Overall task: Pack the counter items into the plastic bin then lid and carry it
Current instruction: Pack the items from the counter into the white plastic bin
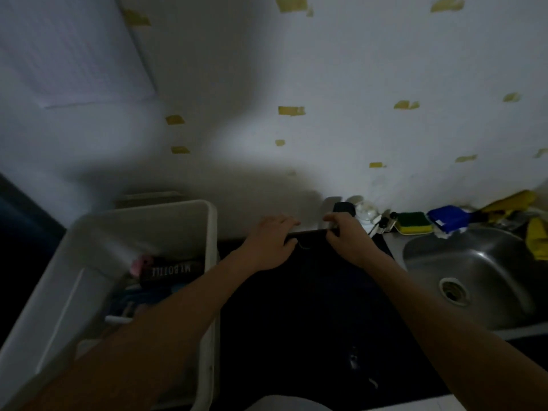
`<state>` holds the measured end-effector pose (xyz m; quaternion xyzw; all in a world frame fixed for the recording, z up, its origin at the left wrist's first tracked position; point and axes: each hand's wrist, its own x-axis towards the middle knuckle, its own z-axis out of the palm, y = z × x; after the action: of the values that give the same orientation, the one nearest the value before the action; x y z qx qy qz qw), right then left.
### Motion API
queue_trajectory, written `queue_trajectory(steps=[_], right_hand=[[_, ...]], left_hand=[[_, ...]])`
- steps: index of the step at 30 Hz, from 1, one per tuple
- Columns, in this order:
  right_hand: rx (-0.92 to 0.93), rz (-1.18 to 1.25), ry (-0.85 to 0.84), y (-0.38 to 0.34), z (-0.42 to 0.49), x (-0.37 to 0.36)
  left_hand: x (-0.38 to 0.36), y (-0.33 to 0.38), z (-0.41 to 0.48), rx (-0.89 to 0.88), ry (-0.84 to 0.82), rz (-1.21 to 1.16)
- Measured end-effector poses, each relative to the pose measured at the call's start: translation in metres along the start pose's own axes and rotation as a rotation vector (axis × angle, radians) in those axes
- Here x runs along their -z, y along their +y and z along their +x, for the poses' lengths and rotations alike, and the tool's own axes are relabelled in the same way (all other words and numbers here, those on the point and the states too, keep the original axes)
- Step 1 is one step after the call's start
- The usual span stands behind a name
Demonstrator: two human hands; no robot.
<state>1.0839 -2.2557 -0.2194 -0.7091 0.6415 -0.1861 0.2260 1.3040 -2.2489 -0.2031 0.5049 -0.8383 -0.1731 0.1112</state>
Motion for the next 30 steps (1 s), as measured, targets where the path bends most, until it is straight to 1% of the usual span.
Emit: queue_trajectory(steps=[6, 10, 15, 19, 27, 30], right_hand=[[0.035, -0.171, -0.053, 0.036, 0.029, 0.007], [0.044, -0.252, -0.059, 0.055, 0.055, 0.008], [0.002, -0.270, -0.125, 0.075, 0.085, 0.000], [0.036, -0.339, -0.133, 0.086, 0.098, -0.009], [0.134, -0.309, -0.117, 0.082, 0.096, -0.012], [0.148, -0.231, -0.055, 0.073, 0.086, -0.008]], left_hand=[[-0.029, 0.026, 0.034, -0.013, 0.000, 0.040], [-0.048, 0.029, 0.050, -0.003, -0.044, -0.008], [-0.059, 0.028, 0.065, 0.025, -0.082, -0.054], [-0.062, 0.020, 0.076, 0.027, -0.073, -0.043], [-0.066, 0.004, 0.084, 0.032, -0.063, -0.055], [-0.063, 0.002, 0.080, 0.026, -0.044, -0.110]])
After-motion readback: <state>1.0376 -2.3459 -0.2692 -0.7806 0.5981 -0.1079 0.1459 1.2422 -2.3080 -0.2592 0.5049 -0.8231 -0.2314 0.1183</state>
